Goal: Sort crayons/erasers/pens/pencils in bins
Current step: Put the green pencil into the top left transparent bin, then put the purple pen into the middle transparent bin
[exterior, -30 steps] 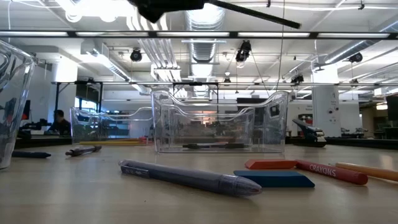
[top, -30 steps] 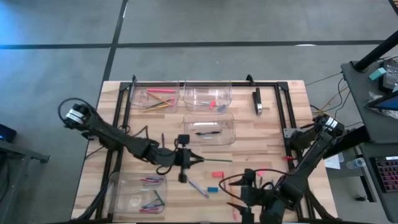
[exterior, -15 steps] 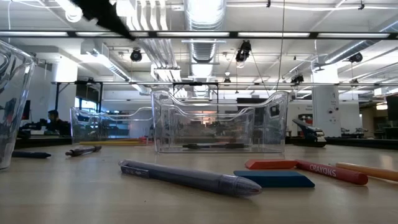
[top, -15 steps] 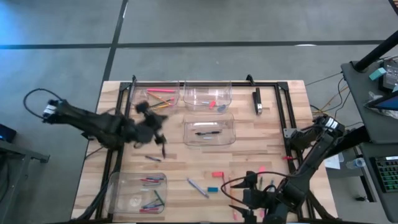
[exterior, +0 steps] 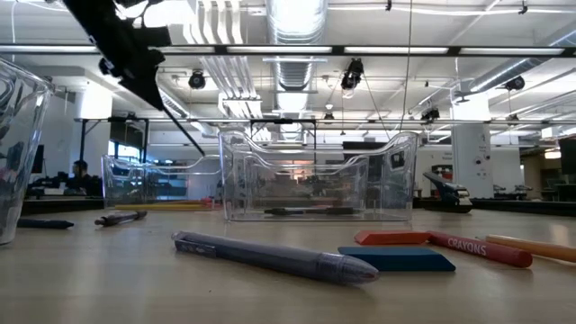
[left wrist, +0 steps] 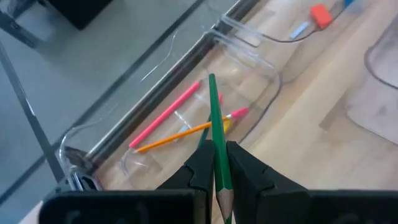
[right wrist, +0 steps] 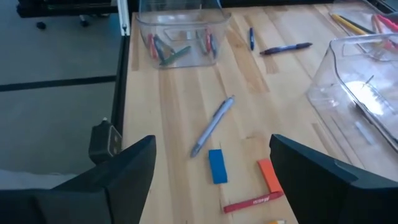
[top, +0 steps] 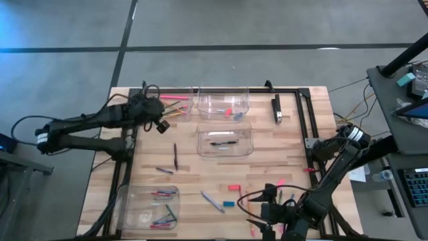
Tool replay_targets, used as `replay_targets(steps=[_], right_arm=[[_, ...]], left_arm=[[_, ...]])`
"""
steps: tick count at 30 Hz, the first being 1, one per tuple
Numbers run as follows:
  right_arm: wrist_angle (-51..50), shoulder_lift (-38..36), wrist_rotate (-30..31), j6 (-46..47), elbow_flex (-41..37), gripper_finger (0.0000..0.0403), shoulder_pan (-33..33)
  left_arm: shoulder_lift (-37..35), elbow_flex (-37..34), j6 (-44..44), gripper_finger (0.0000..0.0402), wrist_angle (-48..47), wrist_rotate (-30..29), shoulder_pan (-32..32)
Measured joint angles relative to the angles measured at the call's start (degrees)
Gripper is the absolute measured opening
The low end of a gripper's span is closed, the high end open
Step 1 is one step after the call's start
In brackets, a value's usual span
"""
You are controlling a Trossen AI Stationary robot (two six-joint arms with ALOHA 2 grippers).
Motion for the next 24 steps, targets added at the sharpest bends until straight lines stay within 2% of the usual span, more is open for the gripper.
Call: replay_targets(steps=[6,10,13,20,24], right_arm=[[0.08,0.0,-0.04,0.83,-1.14,0.0298,0.0],[0.14,0.0,-0.1,1.89,-1.64,0.0297,0.0],[0.08,0.0,-0.13,2.03,-1.84,0.0297,0.0],[0.08,0.0,-0.11,2.03,-1.85,0.0297,0.0],[0.06,0.0,-0.11,1.96,-2.01,0.0297,0.0]], left_arm=[[3.43,-0.51,4.48,0.0015,4.6,11.4,9.27],[6.32,-0.52,5.08,0.0031,5.69,11.78,11.96],[7.72,-0.52,6.1,0.0072,5.7,11.96,12.33],[6.95,-0.52,6.12,0.0197,4.73,11.53,12.34],[2.79,-0.52,7.22,0.024,4.7,17.43,11.29]])
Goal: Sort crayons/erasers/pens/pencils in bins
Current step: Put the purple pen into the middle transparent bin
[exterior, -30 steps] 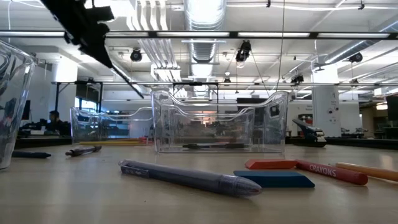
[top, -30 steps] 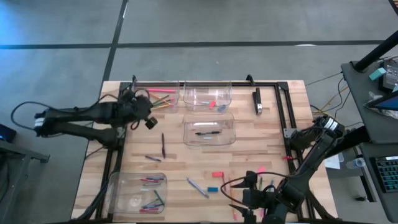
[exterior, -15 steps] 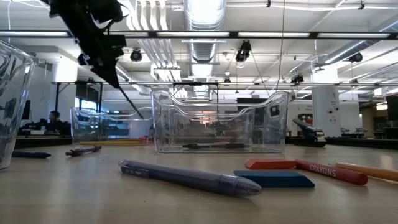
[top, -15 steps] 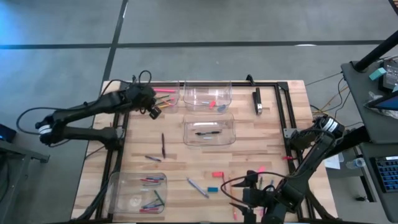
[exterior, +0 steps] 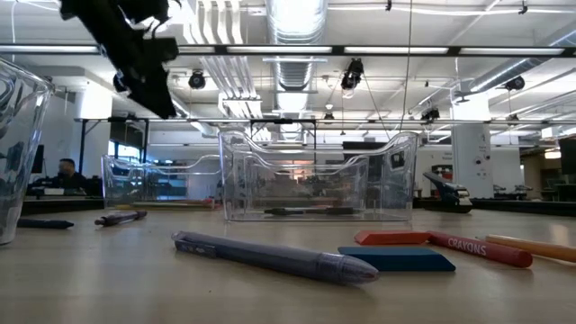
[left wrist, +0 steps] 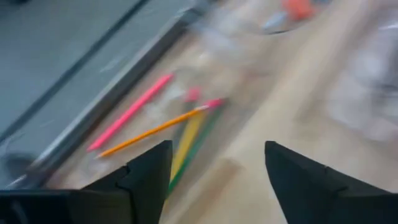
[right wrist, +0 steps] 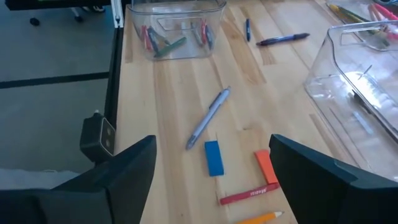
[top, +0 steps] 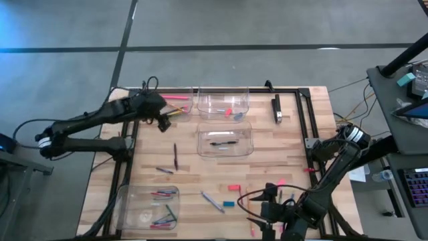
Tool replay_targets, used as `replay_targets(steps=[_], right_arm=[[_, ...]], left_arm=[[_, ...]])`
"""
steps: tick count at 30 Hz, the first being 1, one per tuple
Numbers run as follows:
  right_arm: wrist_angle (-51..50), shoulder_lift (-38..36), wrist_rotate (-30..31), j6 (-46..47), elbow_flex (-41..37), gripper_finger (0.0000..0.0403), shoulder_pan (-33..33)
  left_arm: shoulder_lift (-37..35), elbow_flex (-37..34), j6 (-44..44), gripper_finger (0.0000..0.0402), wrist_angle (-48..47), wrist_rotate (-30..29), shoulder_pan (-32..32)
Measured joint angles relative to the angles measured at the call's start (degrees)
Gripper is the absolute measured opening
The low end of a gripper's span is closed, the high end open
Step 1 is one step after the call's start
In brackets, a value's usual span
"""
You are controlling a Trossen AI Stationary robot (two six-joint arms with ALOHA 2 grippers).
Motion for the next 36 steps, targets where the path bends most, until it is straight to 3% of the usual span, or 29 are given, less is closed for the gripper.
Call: replay_targets(steps=[4,6,11,16,18,20,25,29,33,36], right_arm=[[-0.04,0.0,0.02,-0.15,-0.19,0.0297,0.0],[-0.07,0.0,0.03,-0.17,-0.25,0.0297,-0.02],[-0.07,0.0,0.22,-0.24,-0.28,0.0297,-0.02],[-0.06,0.0,1.57,-0.27,-0.3,0.0297,-0.02],[-0.14,0.0,1.85,-0.27,-0.3,0.0297,-0.15],[-0.98,0.0,3.49,0.56,-0.3,0.0297,-0.18],[-8.48,0.0,4.96,10.29,-0.3,0.0297,-0.73],[-17.24,0.02,-0.26,20.95,-0.35,0.0297,-0.62],[-22.53,1.04,-1.49,28.41,-0.39,0.0297,0.52],[-22.51,2.02,-1.57,28.88,-0.39,0.0297,1.27]], left_arm=[[-4.93,0.0,0.07,0.0249,-0.11,8.15,-4.45],[-6.7,0.07,-1.39,0.025,-1.19,9.29,-8.65],[-7.06,-0.75,-7.48,0.025,-3.56,7.81,-22.6],[-1.6,-0.94,-13.55,0.025,-1.24,2.57,-35.96],[0.91,-0.08,-14.95,0.0251,5.38,2.52,-40.41],[2.59,0.31,-14.18,0.0251,18.59,2.22,-44.91],[8.51,-0.85,-0.26,0.0251,51.97,0.29,-53.89],[14.1,-1.09,3.37,0.0251,63.6,-0.02,-57.4],[18.48,-1.18,2.99,0.0251,62.42,-3.13,-58.62],[17.56,0.16,-5.25,0.0251,48.05,-11.91,-58.49]])
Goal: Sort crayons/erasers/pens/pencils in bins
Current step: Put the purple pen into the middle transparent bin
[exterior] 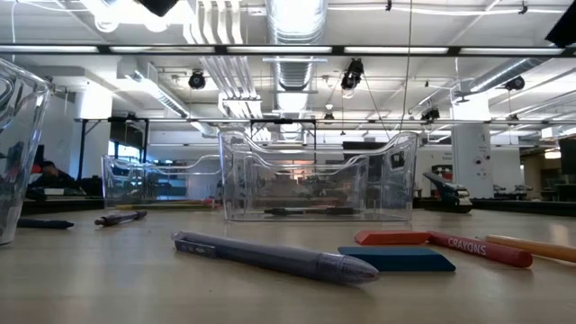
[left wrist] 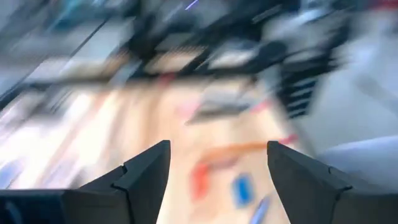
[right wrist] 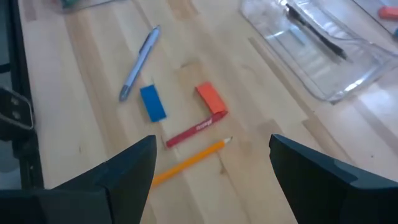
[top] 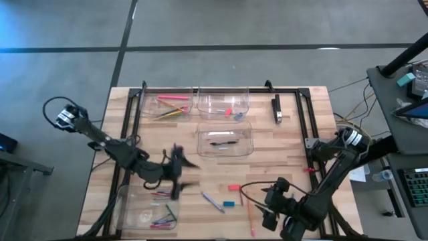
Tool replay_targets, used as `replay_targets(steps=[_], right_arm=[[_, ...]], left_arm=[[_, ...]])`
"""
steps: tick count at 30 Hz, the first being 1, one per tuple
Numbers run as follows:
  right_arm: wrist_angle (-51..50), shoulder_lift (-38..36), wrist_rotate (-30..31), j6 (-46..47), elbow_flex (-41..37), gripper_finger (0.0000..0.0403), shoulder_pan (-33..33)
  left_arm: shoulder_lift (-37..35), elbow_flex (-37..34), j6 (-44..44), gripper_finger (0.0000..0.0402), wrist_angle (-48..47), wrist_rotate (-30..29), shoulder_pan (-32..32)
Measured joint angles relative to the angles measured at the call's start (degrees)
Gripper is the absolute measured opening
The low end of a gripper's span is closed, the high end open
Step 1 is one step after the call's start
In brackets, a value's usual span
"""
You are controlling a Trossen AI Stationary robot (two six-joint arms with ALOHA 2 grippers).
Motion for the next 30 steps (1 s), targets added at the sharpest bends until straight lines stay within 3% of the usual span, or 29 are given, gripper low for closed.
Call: replay_targets(steps=[5,7,10,14,23,30], right_arm=[[0.55,1.54,0.45,-0.21,0.0,0.0297,0.23],[0.65,2.1,0.96,-0.34,0.0,0.0297,0.19],[0.65,2.67,1.61,-0.5,0.0,0.0297,0.09],[0.77,2.7,1.62,-0.42,0.0,0.0297,-0.07],[1.23,2.61,1.13,1.54,0.0,0.0297,1.64],[1.57,2.61,1.57,1.59,0.0,0.0297,1.85]], left_arm=[[-6.18,3.25,-28.9,0.0251,-37.01,-17.14,2.16],[-7.42,2.95,-40.3,0.0251,-46.97,-17.48,5.2],[-7.63,0.63,-48.05,0.0251,-53.52,-10.29,11.0],[-4.62,-2.94,-47.86,0.0251,-52.89,-0.04,18.33],[1.0,-8.65,-48.66,0.0251,-48.95,6.42,25.69],[1.29,-14.8,-48.33,0.0251,-36.23,12.0,26.7]])
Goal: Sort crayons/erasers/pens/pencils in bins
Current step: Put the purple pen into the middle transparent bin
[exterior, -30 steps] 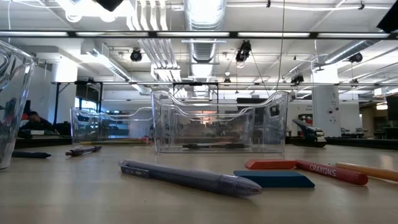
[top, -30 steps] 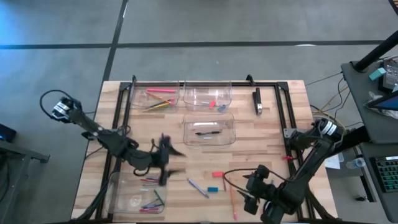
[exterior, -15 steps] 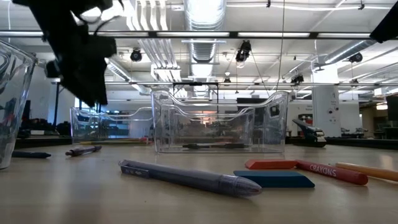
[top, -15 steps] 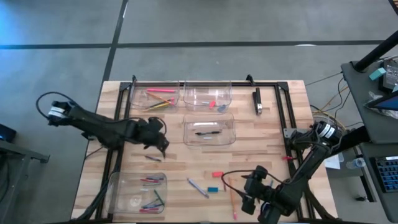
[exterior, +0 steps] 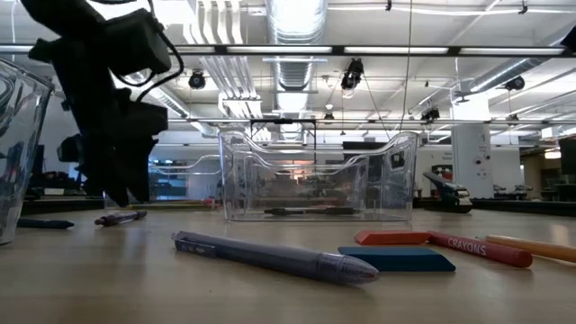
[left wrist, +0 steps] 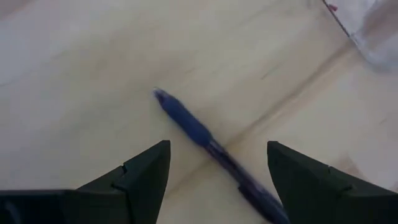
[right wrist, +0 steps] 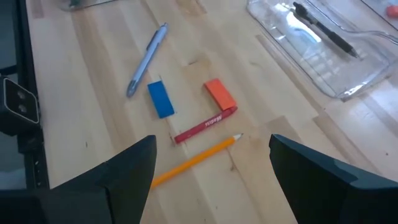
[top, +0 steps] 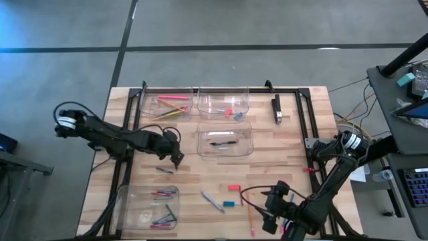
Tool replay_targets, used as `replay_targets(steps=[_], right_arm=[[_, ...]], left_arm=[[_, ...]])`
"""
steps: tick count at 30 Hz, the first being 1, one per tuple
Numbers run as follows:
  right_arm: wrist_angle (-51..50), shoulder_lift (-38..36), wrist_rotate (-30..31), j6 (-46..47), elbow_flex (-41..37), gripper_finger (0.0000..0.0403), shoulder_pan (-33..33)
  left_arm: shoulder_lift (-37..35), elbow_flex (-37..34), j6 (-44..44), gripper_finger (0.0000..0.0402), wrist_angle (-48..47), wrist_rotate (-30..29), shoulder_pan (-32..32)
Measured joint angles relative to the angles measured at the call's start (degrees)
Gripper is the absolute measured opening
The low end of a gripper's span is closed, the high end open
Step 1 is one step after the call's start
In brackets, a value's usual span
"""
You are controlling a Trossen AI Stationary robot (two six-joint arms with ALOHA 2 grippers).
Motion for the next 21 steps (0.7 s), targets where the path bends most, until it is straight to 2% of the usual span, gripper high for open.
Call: replay_targets(steps=[8,11,15,21], right_arm=[[0.41,0.0,0.02,-0.04,0.0,0.0297,0.0],[0.43,0.02,0.78,-0.07,0.0,0.0297,-0.02],[0.51,0.02,2.54,-0.35,0.0,0.0297,-0.02],[0.61,0.04,2.58,-0.42,0.0,0.0297,-0.02]], left_arm=[[0.01,-4.94,-1.42,0.025,5.11,-0.35,2.14],[1.56,-5.27,-0.54,0.0238,6.11,-1.63,2.1],[5.68,-4.6,-0.46,0.0198,6.23,-3.06,2.17],[12.53,-2.68,-0.11,0.0117,5.98,-6.58,2.21]])
